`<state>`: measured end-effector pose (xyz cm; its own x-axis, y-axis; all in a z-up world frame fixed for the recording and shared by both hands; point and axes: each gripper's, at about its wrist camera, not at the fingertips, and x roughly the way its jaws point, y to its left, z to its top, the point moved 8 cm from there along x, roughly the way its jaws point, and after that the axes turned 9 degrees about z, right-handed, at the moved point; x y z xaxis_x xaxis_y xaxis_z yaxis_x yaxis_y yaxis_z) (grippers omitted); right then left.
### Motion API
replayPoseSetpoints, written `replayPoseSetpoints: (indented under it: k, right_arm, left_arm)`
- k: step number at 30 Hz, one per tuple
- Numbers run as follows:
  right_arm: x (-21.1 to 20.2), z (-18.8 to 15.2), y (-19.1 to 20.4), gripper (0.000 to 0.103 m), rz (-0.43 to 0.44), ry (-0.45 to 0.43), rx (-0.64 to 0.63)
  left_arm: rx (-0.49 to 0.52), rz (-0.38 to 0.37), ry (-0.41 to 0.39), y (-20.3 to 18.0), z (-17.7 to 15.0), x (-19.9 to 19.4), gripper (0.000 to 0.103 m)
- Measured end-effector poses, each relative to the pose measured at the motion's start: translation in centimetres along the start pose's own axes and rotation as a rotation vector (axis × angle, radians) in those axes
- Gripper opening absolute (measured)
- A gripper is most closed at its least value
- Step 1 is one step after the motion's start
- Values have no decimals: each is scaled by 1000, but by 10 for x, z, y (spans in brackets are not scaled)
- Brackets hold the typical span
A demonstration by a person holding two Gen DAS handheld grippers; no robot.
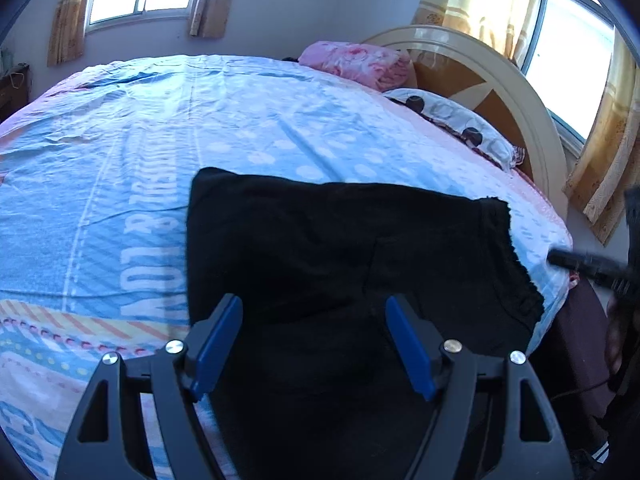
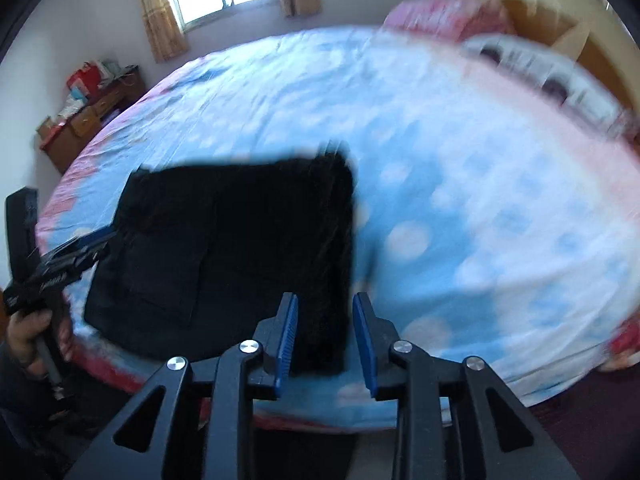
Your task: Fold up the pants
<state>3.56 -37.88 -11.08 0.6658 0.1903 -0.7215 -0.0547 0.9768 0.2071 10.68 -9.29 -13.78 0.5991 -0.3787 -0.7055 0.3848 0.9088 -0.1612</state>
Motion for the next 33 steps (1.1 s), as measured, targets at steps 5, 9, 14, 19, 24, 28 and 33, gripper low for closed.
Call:
replayPoseSetpoints:
  k: [5, 9, 14, 19, 24, 28, 33]
  right_arm:
    - [13, 39, 36, 45, 261, -65, 18]
    - [66, 43, 26, 45, 260, 23, 65]
    - [106, 28, -7, 45, 200, 143, 128]
    - [75, 50, 32, 45, 148, 172, -35]
    - [79, 86, 107, 45, 334, 176, -156]
    - [125, 105, 172, 45, 456, 258, -228]
    - [197, 117, 217, 45, 485, 404, -237]
  left_arm:
    - [17, -1, -13, -6, -2, -3, 77]
    - [51, 76, -35, 1, -8, -9, 81]
    - [78, 166, -26, 18, -22, -5, 94]
    - [34, 166, -27, 35, -29, -16, 94]
    - [34, 157, 3, 35, -37, -11, 94]
    - [30, 144, 1, 36, -39, -11, 95]
    - [20, 138, 5, 40, -43, -6, 99]
